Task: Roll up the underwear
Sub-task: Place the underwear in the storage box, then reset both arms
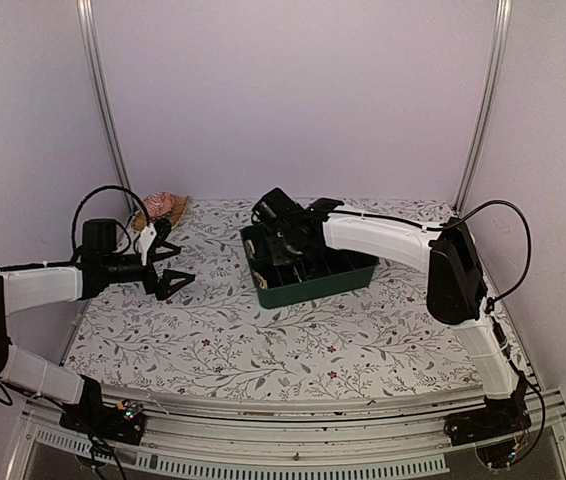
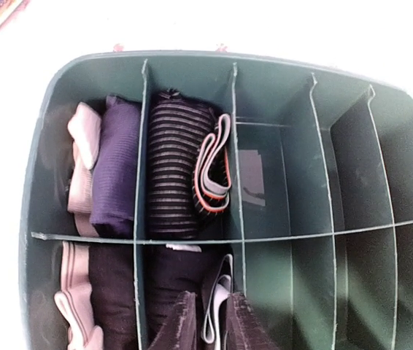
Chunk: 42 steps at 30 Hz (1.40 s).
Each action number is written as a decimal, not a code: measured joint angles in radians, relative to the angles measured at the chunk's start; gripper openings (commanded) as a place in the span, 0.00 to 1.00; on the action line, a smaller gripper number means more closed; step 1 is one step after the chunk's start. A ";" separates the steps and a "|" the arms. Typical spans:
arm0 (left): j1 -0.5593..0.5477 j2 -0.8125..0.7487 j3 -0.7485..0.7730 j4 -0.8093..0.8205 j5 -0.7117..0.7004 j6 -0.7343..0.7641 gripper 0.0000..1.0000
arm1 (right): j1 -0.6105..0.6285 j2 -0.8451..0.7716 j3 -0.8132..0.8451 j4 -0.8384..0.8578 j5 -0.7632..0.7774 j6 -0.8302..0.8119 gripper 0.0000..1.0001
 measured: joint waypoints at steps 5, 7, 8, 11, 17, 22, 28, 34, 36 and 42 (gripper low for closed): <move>0.000 0.007 0.000 0.000 0.000 0.000 0.98 | 0.000 0.008 -0.001 0.040 0.000 -0.032 0.08; 0.000 0.008 0.000 0.000 0.000 0.000 0.99 | 0.000 0.020 -0.001 0.051 -0.003 -0.037 0.08; 0.000 0.008 0.000 0.000 0.000 0.000 0.98 | 0.000 0.026 -0.001 0.055 -0.004 -0.040 0.08; 0.000 0.008 0.000 0.000 0.000 0.000 0.99 | -0.001 0.053 -0.001 0.061 -0.010 -0.048 0.08; 0.002 0.008 0.000 0.000 0.000 0.000 0.99 | -0.006 0.099 -0.010 0.077 -0.029 -0.051 0.08; 0.002 0.008 0.000 0.000 0.000 0.000 0.99 | -0.014 0.105 -0.013 0.091 -0.044 -0.056 0.09; 0.002 0.008 0.000 0.000 0.000 0.001 0.99 | -0.017 0.105 -0.013 0.108 -0.043 -0.074 0.49; 0.002 0.008 0.000 0.000 0.000 0.000 0.98 | -0.018 0.058 -0.028 0.156 -0.026 -0.117 0.61; 0.003 0.008 0.000 0.000 0.000 0.000 0.99 | -0.013 0.004 -0.070 0.172 -0.014 -0.134 0.66; 0.004 0.007 0.000 0.000 -0.004 0.001 0.99 | -0.006 -0.280 -0.312 0.233 0.070 -0.147 0.99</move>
